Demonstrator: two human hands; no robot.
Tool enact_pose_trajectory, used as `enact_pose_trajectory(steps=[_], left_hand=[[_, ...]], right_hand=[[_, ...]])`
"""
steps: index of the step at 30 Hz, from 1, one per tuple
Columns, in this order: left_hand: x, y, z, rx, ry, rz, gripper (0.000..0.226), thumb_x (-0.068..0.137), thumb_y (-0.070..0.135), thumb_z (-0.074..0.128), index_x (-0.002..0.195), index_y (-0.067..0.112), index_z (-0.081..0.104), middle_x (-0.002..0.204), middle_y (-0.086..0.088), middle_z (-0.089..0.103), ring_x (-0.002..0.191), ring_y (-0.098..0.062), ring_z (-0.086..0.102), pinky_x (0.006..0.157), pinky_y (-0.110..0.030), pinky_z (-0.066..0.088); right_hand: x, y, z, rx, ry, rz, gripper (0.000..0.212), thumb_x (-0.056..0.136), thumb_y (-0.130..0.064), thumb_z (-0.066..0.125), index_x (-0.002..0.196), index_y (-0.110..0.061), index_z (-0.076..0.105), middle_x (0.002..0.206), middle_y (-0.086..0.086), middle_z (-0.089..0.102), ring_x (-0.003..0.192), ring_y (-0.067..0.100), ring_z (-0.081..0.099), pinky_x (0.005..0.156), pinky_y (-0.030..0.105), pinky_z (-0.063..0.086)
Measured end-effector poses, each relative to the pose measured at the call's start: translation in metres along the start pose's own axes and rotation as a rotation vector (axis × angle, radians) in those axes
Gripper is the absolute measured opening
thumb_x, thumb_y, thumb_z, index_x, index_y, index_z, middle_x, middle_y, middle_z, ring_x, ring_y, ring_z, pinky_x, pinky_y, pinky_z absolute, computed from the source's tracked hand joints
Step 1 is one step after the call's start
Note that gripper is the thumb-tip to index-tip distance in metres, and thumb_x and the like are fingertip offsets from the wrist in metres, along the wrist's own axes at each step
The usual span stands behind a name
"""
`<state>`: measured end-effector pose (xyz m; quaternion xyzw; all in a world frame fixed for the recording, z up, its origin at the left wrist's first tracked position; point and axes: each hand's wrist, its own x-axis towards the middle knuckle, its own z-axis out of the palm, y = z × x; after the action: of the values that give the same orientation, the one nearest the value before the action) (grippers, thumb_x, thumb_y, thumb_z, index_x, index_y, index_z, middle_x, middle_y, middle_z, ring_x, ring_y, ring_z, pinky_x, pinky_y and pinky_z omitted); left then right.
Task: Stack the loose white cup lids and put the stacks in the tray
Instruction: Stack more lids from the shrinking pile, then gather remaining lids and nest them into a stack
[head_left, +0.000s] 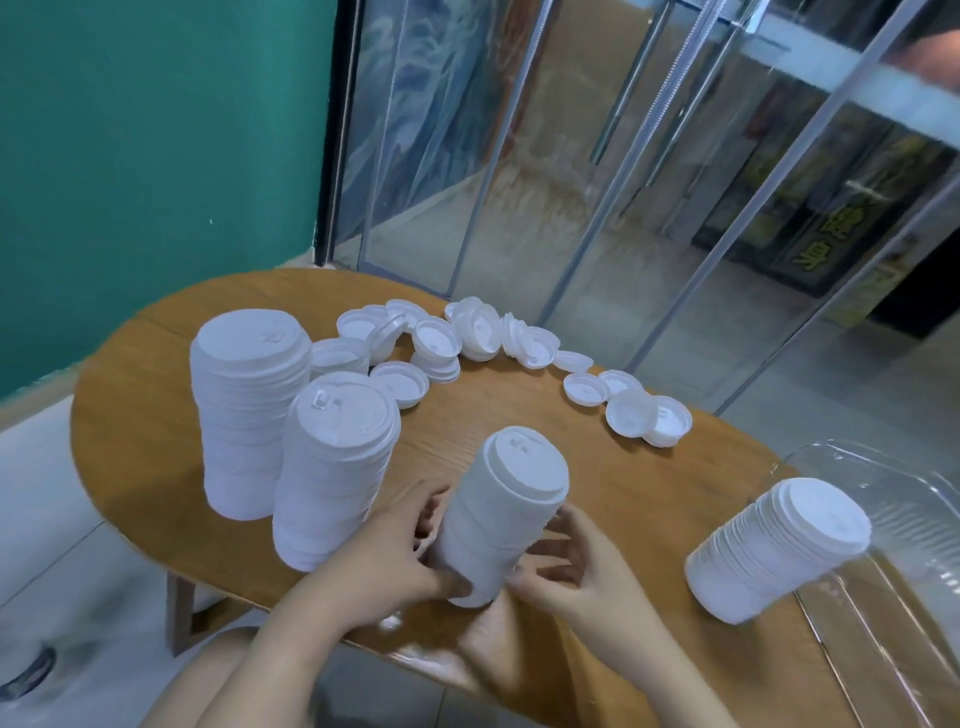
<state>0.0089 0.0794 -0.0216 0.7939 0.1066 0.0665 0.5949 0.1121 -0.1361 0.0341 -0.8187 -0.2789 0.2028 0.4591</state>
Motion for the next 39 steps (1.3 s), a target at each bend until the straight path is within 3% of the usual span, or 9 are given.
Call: enact_pose_trajectory(steps=[2, 6, 12, 16, 19, 26, 32, 35, 39], left_hand=[[-0.005, 0.004, 0.003, 0.035, -0.007, 0.01, 0.085, 0.061, 0.04, 0.095, 0.134, 0.047, 0.053, 0.119, 0.023, 0.065, 0.107, 0.006, 0.063, 0.091, -0.019, 0.051], [-0.014, 0.013, 0.024, 0.072, 0.07, 0.017, 0.066, 0.065, 0.029, 0.093, 0.122, 0.042, 0.061, 0.112, 0.027, 0.069, 0.105, 0.008, 0.064, 0.089, -0.022, 0.051], [-0.003, 0.019, 0.067, 0.102, 0.059, 0.029, 0.063, 0.065, 0.038, 0.089, 0.12, 0.046, 0.059, 0.113, 0.023, 0.071, 0.108, 0.002, 0.066, 0.094, -0.036, 0.056], [0.016, 0.035, 0.098, 0.097, -0.039, 0.015, 0.069, 0.073, 0.022, 0.084, 0.133, 0.036, 0.054, 0.114, 0.016, 0.07, 0.101, 0.005, 0.066, 0.082, -0.012, 0.051], [0.032, 0.044, 0.12, 0.085, -0.097, -0.009, 0.072, 0.079, 0.008, 0.078, 0.141, 0.028, 0.049, 0.112, 0.007, 0.068, 0.095, 0.003, 0.065, 0.075, -0.005, 0.047], [0.045, 0.056, 0.169, 0.138, -0.166, 0.021, 0.064, 0.079, 0.008, 0.066, 0.135, 0.035, 0.052, 0.113, 0.013, 0.069, 0.099, 0.005, 0.065, 0.086, -0.012, 0.05], [0.042, 0.061, 0.193, 0.182, -0.159, 0.04, 0.071, 0.082, 0.0, 0.055, 0.148, 0.025, 0.048, 0.123, 0.007, 0.067, 0.115, -0.01, 0.064, 0.1, -0.022, 0.048], [0.04, 0.066, 0.2, 0.206, -0.157, 0.036, 0.072, 0.083, 0.002, 0.057, 0.148, 0.03, 0.048, 0.119, 0.015, 0.065, 0.113, -0.008, 0.063, 0.098, -0.018, 0.046], [0.035, 0.068, 0.207, 0.247, -0.151, 0.05, 0.076, 0.08, 0.01, 0.058, 0.145, 0.047, 0.045, 0.114, 0.03, 0.064, 0.111, 0.002, 0.062, 0.105, -0.03, 0.049]], right_hand=[[-0.005, 0.014, 0.012, -0.011, 0.034, 0.04, 0.068, 0.07, -0.035, 0.088, 0.13, -0.038, 0.057, 0.119, -0.007, 0.067, 0.1, 0.012, 0.068, 0.086, 0.031, 0.058], [-0.028, 0.025, 0.026, -0.024, 0.09, 0.054, 0.05, 0.081, -0.029, 0.085, 0.123, -0.039, 0.059, 0.109, -0.012, 0.069, 0.096, 0.003, 0.068, 0.083, 0.021, 0.054], [-0.045, 0.033, 0.007, 0.001, 0.212, 0.086, 0.038, 0.087, -0.025, 0.078, 0.117, -0.037, 0.06, 0.106, -0.012, 0.069, 0.092, 0.0, 0.067, 0.079, 0.02, 0.055], [-0.052, 0.044, -0.023, -0.011, 0.309, 0.094, 0.031, 0.089, -0.024, 0.076, 0.108, -0.043, 0.06, 0.104, -0.017, 0.07, 0.095, 0.003, 0.066, 0.08, 0.022, 0.054], [-0.057, 0.055, -0.045, -0.005, 0.379, 0.118, 0.031, 0.091, -0.022, 0.075, 0.115, -0.035, 0.06, 0.107, -0.019, 0.067, 0.099, 0.002, 0.064, 0.074, 0.013, 0.048], [-0.068, 0.082, -0.083, 0.016, 0.477, 0.197, 0.041, 0.091, -0.018, 0.074, 0.13, -0.02, 0.061, 0.11, -0.009, 0.067, 0.094, -0.009, 0.058, 0.069, 0.007, 0.044], [-0.074, 0.097, -0.101, -0.012, 0.492, 0.199, 0.036, 0.091, -0.019, 0.075, 0.125, -0.018, 0.066, 0.112, -0.007, 0.07, 0.094, -0.004, 0.061, 0.072, 0.006, 0.043], [-0.076, 0.102, -0.111, -0.022, 0.484, 0.201, 0.03, 0.091, -0.022, 0.074, 0.12, -0.019, 0.066, 0.11, -0.006, 0.071, 0.1, 0.008, 0.065, 0.073, 0.011, 0.044], [-0.075, 0.107, -0.123, -0.037, 0.468, 0.218, 0.023, 0.093, -0.024, 0.071, 0.116, -0.021, 0.067, 0.107, -0.009, 0.07, 0.103, 0.012, 0.065, 0.076, 0.023, 0.046]])
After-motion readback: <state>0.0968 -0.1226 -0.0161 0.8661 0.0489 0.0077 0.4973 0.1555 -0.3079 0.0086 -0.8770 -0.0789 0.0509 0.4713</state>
